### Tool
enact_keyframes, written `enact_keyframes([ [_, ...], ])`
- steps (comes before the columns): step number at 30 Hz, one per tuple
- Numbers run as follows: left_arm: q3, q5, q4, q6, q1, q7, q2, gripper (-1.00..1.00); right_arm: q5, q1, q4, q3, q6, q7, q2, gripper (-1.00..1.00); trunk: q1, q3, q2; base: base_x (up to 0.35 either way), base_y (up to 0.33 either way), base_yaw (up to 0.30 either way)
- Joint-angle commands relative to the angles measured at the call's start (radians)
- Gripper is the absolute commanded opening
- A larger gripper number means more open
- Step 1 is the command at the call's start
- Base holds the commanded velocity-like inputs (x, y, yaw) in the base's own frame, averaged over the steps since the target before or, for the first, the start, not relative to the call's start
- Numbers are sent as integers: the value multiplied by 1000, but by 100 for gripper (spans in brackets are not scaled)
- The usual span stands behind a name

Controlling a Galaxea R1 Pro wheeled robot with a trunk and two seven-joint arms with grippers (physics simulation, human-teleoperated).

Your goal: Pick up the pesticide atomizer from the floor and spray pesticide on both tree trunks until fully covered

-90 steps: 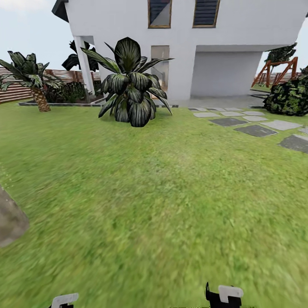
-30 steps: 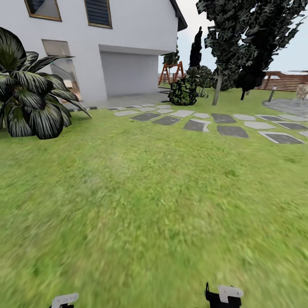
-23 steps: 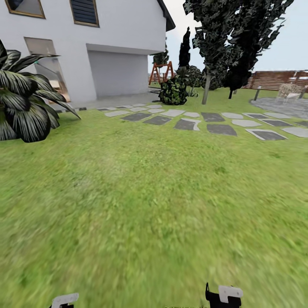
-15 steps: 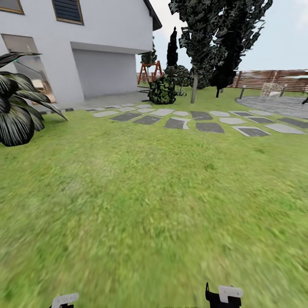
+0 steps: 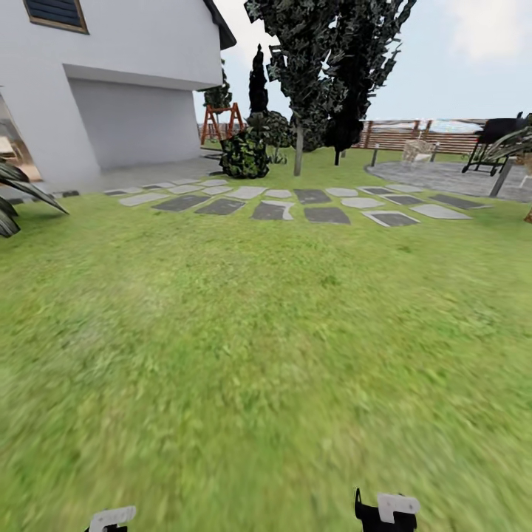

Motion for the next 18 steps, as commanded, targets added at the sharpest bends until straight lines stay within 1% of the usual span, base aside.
enact_keyframes([
  [1,1,7,0,-3,0,-4,0,-100,-3,-1,1,8,-1,-7,0,100,0,-1,0,0,0,-299],
  [18,0,7,0,-4,0,-4,0,-100,-3,-1,1,8,-1,-7,0,100,0,-8,0,0,0,-299],
])
